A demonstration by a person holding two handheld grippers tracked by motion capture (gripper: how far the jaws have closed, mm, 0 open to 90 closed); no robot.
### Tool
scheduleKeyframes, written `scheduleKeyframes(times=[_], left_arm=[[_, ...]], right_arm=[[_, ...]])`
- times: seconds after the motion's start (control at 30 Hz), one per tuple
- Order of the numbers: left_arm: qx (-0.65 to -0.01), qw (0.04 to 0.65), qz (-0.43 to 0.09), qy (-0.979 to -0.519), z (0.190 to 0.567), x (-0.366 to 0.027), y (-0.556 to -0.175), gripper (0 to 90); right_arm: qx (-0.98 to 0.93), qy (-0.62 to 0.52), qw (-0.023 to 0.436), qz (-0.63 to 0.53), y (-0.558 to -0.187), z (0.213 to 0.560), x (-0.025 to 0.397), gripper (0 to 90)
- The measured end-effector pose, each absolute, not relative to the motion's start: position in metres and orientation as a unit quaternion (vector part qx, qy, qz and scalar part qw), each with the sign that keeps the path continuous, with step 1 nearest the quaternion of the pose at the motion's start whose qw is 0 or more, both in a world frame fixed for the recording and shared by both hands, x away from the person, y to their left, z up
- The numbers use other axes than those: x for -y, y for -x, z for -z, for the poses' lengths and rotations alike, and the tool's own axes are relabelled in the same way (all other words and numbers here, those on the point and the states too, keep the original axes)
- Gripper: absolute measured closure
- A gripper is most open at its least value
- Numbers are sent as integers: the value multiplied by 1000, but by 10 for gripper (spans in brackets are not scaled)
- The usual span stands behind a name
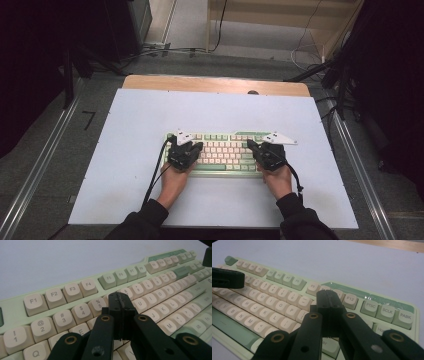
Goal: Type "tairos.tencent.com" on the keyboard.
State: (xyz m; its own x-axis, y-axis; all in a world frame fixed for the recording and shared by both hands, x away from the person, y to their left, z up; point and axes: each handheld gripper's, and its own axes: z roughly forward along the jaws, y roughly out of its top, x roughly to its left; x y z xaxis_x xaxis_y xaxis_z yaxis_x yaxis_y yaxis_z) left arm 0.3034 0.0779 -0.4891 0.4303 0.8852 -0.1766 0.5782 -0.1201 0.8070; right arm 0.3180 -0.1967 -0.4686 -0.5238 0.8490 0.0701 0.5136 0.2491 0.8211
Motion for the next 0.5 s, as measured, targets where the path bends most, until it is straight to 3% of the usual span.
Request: scheduleKeyframes(times=[0.5], left_arm=[[-506,411,-169,-739,492,-74,-309,900]], right_arm=[[-765,-446,198,-420,-318,469,197,874]])
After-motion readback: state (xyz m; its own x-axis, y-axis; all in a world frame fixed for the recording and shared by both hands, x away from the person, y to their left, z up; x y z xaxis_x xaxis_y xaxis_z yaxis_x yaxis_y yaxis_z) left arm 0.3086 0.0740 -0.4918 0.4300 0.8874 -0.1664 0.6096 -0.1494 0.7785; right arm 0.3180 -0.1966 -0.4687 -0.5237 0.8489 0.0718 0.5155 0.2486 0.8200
